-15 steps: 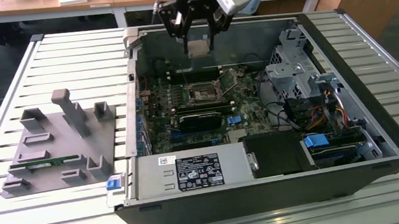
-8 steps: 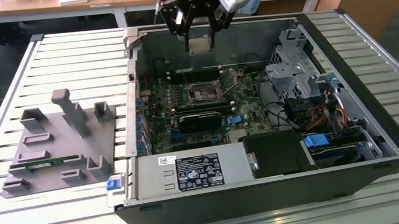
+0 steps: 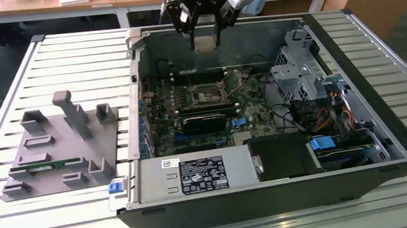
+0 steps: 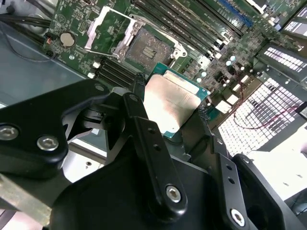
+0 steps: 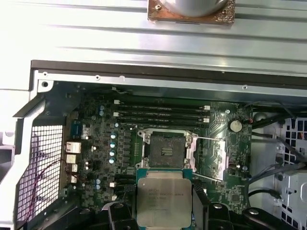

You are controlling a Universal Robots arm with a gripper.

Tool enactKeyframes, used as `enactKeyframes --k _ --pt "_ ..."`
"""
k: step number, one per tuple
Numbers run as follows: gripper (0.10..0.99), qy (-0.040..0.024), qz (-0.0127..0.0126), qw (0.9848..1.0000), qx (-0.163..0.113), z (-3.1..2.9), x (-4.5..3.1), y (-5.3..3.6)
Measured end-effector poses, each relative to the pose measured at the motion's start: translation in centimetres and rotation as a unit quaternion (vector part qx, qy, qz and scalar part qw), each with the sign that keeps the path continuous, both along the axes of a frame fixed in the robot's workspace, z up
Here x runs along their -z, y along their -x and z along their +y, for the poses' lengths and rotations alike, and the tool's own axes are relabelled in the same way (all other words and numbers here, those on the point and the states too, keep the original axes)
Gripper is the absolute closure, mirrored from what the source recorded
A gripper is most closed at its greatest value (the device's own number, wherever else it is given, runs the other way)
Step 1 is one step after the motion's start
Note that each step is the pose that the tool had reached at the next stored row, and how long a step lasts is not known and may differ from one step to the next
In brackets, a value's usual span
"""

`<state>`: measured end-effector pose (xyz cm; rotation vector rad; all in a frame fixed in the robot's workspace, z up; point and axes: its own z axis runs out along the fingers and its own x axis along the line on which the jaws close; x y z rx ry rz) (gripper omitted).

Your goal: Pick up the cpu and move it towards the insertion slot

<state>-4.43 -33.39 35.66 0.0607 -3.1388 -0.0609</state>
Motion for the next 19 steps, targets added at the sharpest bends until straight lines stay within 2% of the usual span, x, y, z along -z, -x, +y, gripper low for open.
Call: enactKeyframes --k 7,13,19 --pt "0.545 0.0 0.0 1.0 0.0 0.68 0.0 -0.69" --pt "0.545 0.0001 0.0 1.0 0.0 0.92 0.0 -1.52" --pt "0.545 0.0 0.0 1.0 0.0 1.22 0.0 -1.85"
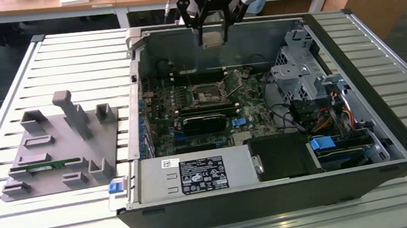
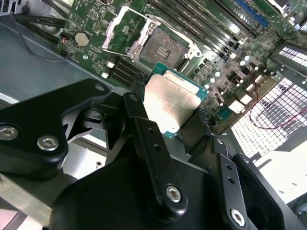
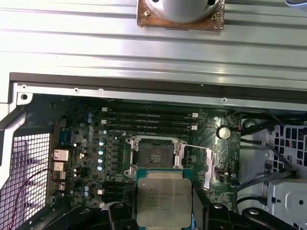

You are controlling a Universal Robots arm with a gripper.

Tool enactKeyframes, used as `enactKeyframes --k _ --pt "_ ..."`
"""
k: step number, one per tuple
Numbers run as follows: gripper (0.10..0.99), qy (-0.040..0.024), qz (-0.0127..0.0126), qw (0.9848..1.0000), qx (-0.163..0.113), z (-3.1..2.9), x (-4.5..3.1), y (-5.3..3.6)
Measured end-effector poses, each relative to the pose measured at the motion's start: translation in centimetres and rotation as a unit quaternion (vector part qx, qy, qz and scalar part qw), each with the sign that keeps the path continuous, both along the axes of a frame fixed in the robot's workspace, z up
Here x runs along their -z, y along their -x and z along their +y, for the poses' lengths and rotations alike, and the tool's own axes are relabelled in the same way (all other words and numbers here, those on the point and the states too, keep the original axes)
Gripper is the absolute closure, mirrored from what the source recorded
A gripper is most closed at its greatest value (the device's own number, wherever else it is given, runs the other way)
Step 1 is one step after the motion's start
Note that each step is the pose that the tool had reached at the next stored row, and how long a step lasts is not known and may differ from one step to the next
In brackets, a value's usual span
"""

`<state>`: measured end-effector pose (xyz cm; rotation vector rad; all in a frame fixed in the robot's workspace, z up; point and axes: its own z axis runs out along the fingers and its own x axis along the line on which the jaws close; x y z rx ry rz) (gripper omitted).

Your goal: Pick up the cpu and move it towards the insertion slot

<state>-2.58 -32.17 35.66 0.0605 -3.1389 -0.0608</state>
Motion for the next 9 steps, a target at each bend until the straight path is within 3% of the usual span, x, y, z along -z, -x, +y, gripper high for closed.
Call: enactKeyframes --k 9 --pt "0.545 0.0 0.0 1.0 0.0 0.68 0.01 -0.3"
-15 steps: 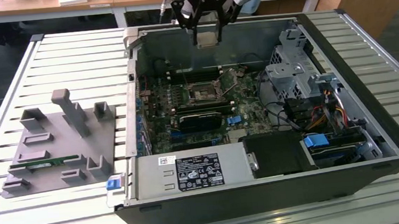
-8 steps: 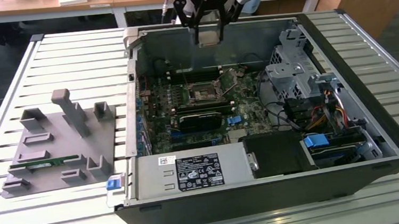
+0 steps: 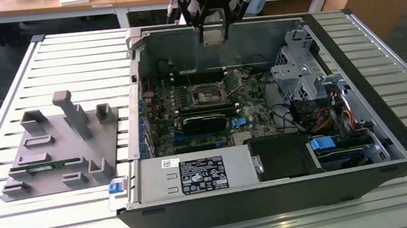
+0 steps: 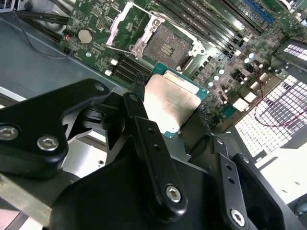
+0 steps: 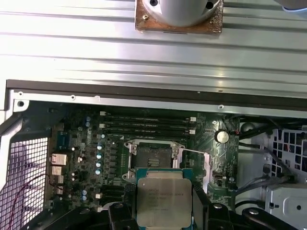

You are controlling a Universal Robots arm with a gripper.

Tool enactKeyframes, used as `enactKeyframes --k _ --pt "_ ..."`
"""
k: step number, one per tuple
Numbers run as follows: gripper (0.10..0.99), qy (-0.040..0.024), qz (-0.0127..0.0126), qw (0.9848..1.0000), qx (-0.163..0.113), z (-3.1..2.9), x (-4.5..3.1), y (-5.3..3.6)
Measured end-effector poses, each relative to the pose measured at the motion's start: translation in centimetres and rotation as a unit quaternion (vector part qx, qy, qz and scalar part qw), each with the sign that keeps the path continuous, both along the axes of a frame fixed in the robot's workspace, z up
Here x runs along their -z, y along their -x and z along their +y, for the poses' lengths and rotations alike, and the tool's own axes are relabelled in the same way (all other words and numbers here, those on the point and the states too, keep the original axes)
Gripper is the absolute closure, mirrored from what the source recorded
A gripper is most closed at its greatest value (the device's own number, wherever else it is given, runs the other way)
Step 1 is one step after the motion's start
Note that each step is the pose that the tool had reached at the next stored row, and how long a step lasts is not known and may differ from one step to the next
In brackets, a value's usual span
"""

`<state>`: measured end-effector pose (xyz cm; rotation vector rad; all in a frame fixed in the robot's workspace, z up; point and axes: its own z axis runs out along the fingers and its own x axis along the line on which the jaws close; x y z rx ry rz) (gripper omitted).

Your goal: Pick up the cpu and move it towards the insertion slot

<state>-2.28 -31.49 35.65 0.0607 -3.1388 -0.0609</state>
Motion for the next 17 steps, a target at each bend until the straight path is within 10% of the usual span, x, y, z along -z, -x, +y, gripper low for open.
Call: enactKeyframes --k 17 --pt "0.545 0.0 0.0 1.0 0.0 0.31 0.0 -0.6"
